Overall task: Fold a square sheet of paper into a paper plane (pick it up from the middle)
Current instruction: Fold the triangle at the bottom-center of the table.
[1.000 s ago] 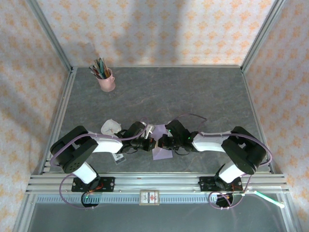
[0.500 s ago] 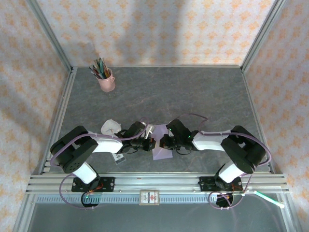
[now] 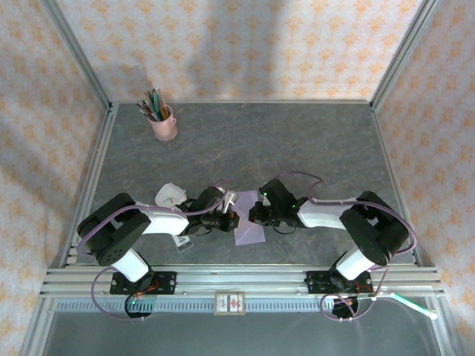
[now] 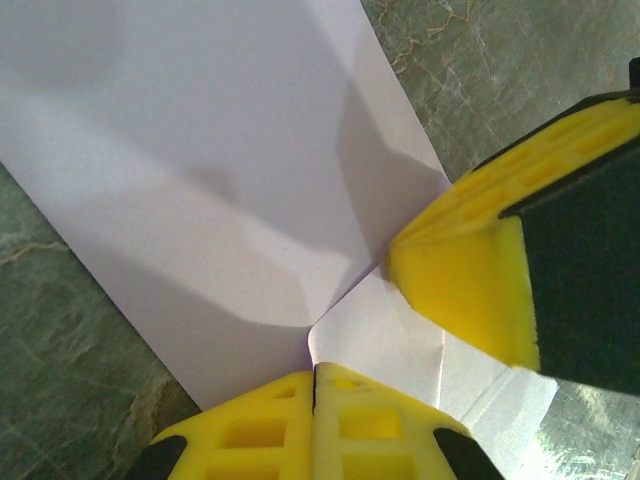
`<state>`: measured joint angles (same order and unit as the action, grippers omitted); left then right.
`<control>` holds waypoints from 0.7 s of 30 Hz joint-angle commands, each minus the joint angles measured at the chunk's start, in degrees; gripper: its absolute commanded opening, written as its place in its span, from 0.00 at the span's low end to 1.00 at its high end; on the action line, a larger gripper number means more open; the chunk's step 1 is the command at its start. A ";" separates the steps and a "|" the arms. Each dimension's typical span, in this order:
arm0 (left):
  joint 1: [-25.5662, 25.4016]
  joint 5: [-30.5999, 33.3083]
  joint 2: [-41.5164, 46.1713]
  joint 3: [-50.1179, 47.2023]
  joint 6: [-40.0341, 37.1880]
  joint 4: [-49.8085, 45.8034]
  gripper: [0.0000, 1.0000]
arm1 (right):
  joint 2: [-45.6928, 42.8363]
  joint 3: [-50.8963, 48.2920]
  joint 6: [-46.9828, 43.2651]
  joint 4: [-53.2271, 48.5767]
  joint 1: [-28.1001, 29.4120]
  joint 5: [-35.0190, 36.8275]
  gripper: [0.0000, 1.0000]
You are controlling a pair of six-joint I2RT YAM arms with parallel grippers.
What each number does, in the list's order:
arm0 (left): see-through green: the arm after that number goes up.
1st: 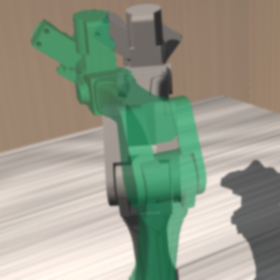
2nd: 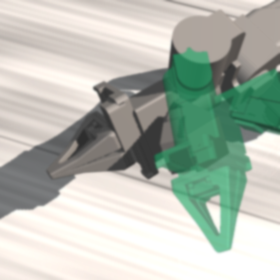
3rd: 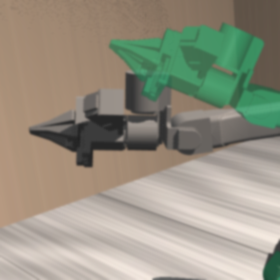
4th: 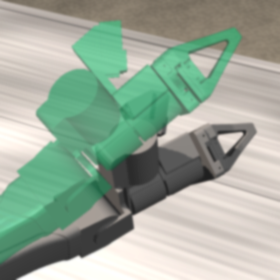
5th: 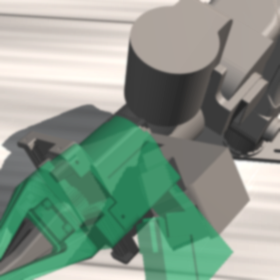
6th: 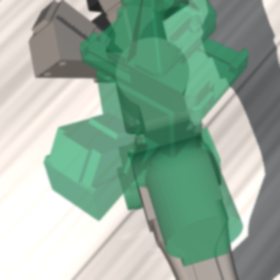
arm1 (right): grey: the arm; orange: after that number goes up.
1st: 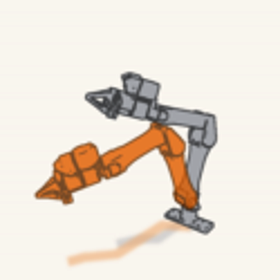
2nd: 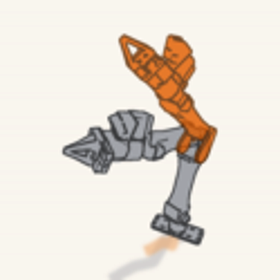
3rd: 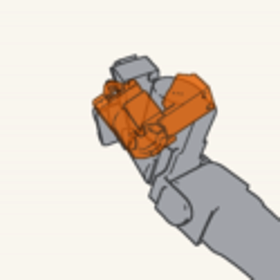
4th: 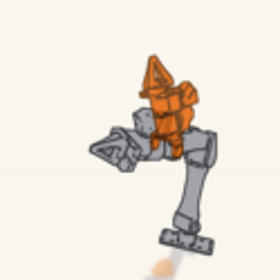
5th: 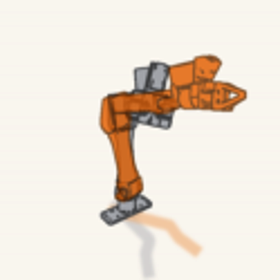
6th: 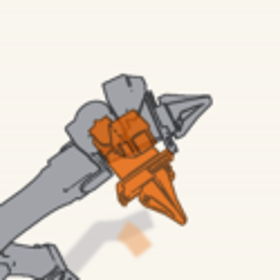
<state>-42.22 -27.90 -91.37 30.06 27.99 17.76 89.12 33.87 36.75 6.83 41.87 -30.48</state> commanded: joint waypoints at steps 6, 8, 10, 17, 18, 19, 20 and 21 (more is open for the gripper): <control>0.36 3.29 -4.37 -2.29 -1.60 -8.97 0.00 | 1.26 -1.96 -3.04 -1.99 -3.35 0.78 0.00; 0.29 3.37 -4.50 -2.31 -1.53 -8.97 0.00 | 0.98 -1.83 -3.56 -2.46 -3.97 0.72 0.00; 0.30 3.38 -4.53 -2.29 -1.62 -8.97 0.00 | 0.54 -1.70 -4.10 -3.03 -4.62 1.01 0.00; 0.38 3.38 -4.45 -2.21 -1.68 -9.15 0.00 | -0.45 -0.63 -5.94 -5.26 -7.50 1.05 0.00; 0.36 3.38 -4.43 -2.13 -1.71 -9.25 0.00 | -0.85 -0.26 -6.21 -5.70 -7.97 0.90 0.00; 0.38 3.38 -4.43 -2.12 -1.72 -9.32 0.00 | -1.39 0.11 -6.43 -6.09 -8.19 0.86 0.00; 0.42 3.37 -4.36 -2.17 -1.63 -9.23 0.00 | -2.08 0.58 -6.72 -6.56 -8.34 0.84 0.00; 0.41 3.37 -4.40 -2.20 -1.63 -9.19 0.00 | -2.89 1.08 -6.99 -6.95 -8.29 0.84 0.00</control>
<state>-42.22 -27.94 -91.64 30.15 27.97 17.85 88.55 33.56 32.01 4.40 34.79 -33.39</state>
